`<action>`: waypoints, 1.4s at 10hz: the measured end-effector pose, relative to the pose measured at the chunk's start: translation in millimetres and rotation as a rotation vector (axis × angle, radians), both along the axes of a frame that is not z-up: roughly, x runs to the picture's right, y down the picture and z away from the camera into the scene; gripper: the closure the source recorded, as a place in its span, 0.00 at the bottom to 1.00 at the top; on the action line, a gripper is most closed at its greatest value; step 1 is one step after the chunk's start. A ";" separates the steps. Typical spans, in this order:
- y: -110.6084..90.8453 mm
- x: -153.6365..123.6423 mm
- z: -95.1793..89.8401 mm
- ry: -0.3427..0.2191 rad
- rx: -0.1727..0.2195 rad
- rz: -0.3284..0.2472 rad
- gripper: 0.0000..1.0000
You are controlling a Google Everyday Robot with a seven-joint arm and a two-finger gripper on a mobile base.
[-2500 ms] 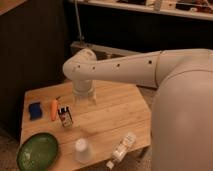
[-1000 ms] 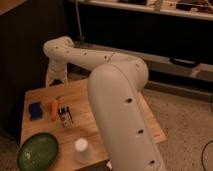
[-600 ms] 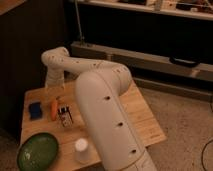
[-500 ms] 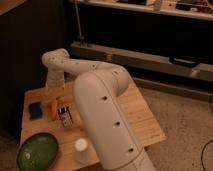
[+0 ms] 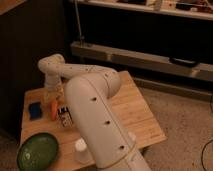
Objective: Place the pepper on the white sponge
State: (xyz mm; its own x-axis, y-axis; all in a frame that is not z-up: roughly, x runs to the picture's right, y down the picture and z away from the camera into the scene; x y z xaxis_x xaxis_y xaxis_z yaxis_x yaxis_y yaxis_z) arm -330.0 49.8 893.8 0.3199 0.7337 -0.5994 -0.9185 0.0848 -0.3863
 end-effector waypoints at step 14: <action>46.6 -9.6 25.4 0.032 -0.063 -0.045 0.56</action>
State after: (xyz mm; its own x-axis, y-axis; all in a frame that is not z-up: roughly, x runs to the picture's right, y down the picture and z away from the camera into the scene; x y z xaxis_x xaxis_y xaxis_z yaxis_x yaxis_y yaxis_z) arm -339.6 96.4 919.2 0.3314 0.6794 -0.6547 -0.9263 0.1024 -0.3626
